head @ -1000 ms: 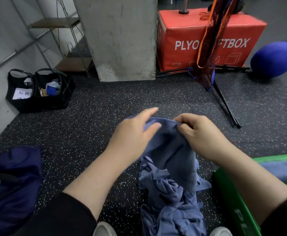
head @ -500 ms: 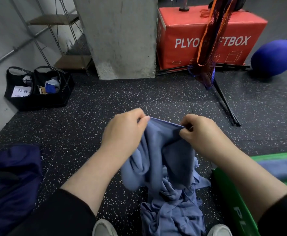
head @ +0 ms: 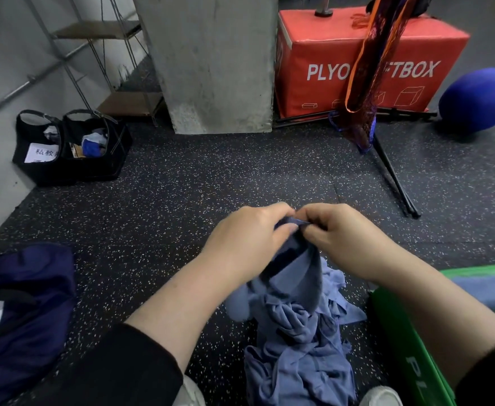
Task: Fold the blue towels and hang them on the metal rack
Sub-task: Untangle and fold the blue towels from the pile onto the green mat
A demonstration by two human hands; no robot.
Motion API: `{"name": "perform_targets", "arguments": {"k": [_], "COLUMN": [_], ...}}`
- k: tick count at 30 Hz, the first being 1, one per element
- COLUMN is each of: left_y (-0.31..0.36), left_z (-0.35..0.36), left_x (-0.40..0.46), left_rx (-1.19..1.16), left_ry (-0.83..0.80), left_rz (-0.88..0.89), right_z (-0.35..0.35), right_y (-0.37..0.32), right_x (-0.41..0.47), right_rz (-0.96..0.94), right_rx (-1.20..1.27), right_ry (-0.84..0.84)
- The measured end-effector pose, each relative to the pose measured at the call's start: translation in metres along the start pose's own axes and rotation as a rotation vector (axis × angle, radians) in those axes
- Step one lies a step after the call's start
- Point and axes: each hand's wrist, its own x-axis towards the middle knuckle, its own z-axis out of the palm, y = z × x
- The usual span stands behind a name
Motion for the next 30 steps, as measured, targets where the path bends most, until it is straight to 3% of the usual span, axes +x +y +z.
{"name": "perform_targets", "arguments": {"k": [7,13,19,22,30], "left_y": [-0.017,-0.026,-0.029,-0.028,-0.016], "left_z": [-0.007,-0.012,-0.015,-0.015,0.003], "left_x": [0.003,0.002,0.004,0.006,0.007], "left_rx": [-0.002,-0.033,-0.158,-0.223,-0.572], "left_ry": [0.186,0.204,0.168,0.069,0.185], "left_rz": [-0.132,-0.170,-0.207,-0.225,-0.227], "right_z": [-0.004,-0.013,-0.017,-0.017,-0.008], "right_y": [0.013,0.017,0.019,0.016,0.013], "right_x": [0.004,0.004,-0.001,-0.004,-0.003], "right_rz": [0.121,0.175,0.218,0.227,0.289], "right_rx": [-0.182,-0.198,0.283,0.341,0.559], "right_ry": [0.065,0.104,0.085,0.043,-0.023]}}
